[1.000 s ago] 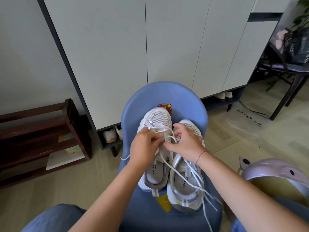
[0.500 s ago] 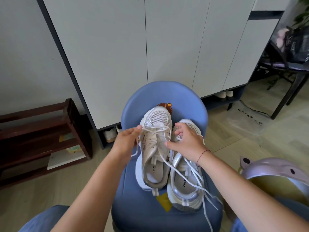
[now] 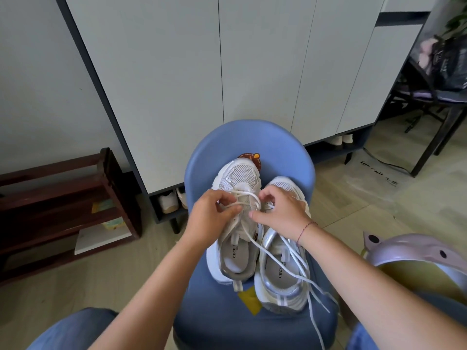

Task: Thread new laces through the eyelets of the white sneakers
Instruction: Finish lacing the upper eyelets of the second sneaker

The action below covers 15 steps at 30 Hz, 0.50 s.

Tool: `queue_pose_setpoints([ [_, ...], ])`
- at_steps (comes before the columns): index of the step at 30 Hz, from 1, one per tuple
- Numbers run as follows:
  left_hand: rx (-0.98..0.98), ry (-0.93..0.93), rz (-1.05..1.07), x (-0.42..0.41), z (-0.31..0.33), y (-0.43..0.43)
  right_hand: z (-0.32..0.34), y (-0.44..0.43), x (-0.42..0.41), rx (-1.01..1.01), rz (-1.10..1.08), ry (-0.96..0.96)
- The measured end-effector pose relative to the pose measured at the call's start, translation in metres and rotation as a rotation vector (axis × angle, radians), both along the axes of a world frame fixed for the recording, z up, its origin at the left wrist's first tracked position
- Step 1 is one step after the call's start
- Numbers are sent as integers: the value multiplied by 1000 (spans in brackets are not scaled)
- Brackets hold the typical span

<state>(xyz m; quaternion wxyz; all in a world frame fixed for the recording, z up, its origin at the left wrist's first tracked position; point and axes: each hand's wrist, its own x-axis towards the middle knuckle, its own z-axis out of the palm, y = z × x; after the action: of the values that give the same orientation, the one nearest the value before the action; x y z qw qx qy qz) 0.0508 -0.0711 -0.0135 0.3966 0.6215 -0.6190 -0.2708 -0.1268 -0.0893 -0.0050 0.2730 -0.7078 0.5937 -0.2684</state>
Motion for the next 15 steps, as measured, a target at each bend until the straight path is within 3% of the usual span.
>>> queue_pose_setpoints([
  [7, 7, -124, -38, 0, -4, -4, -4, -2, -1, -13, 23, -64],
  [12, 113, 58, -47, 8, -2, -5, -6, -4, -1, 12, 14, -156],
  [15, 130, 20, -2, 12, -1, -7, -8, -4, -1, 29, 26, -188],
])
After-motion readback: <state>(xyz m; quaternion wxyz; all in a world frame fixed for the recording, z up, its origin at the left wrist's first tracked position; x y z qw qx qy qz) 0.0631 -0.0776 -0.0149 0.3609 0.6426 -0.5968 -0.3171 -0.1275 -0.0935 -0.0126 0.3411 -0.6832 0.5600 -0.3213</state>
